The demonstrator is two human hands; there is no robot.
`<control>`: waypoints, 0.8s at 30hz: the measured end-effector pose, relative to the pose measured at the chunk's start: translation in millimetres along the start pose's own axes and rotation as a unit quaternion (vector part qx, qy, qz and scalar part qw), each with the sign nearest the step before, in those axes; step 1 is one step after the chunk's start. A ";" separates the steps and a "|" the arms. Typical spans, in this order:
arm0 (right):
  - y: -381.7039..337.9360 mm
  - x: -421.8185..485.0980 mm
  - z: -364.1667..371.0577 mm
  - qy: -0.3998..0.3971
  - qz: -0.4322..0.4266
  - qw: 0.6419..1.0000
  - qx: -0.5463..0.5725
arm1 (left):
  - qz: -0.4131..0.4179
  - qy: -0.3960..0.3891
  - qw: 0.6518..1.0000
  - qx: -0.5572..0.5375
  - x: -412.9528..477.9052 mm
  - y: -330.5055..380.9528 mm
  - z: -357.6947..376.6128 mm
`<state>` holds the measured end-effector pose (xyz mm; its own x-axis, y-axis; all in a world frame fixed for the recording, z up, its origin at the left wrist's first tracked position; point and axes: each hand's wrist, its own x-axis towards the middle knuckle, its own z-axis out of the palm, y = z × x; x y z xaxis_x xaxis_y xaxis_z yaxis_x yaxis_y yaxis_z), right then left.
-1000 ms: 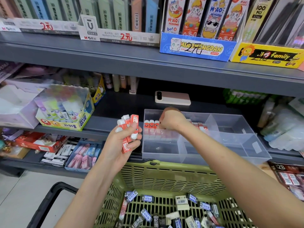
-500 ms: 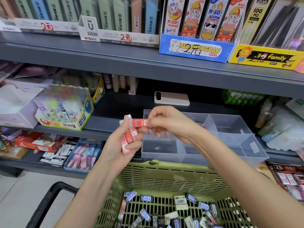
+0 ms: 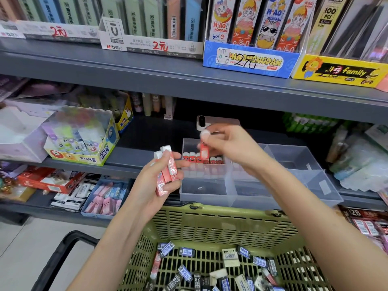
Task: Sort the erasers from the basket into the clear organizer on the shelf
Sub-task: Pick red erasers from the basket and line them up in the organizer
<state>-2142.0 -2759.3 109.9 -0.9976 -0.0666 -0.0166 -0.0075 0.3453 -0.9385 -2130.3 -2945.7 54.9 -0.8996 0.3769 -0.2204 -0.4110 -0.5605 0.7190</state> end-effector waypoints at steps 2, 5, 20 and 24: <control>7.9 12.3 -11.9 0.078 0.009 0.994 -0.080 | -0.010 0.016 1.000 -0.018 0.6 -0.7 -0.8; 19.7 25.2 -14.4 0.081 0.090 0.987 -0.105 | -0.027 0.026 0.999 -0.026 0.5 -1.5 -2.5; 19.0 43.8 10.8 -0.057 0.120 0.887 -0.442 | 0.033 0.072 0.986 0.148 -2.5 1.2 -3.0; 25.6 39.3 14.7 -0.051 0.074 0.854 -0.513 | 0.038 0.061 0.986 0.150 -5.0 2.2 -1.6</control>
<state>-2180.4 -2766.8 80.2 -0.9821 -0.0154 -0.1879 0.0092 0.9916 -0.1291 -2126.9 -2950.0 56.5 -0.9449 0.2402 -0.2223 -0.2954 -0.3335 0.8953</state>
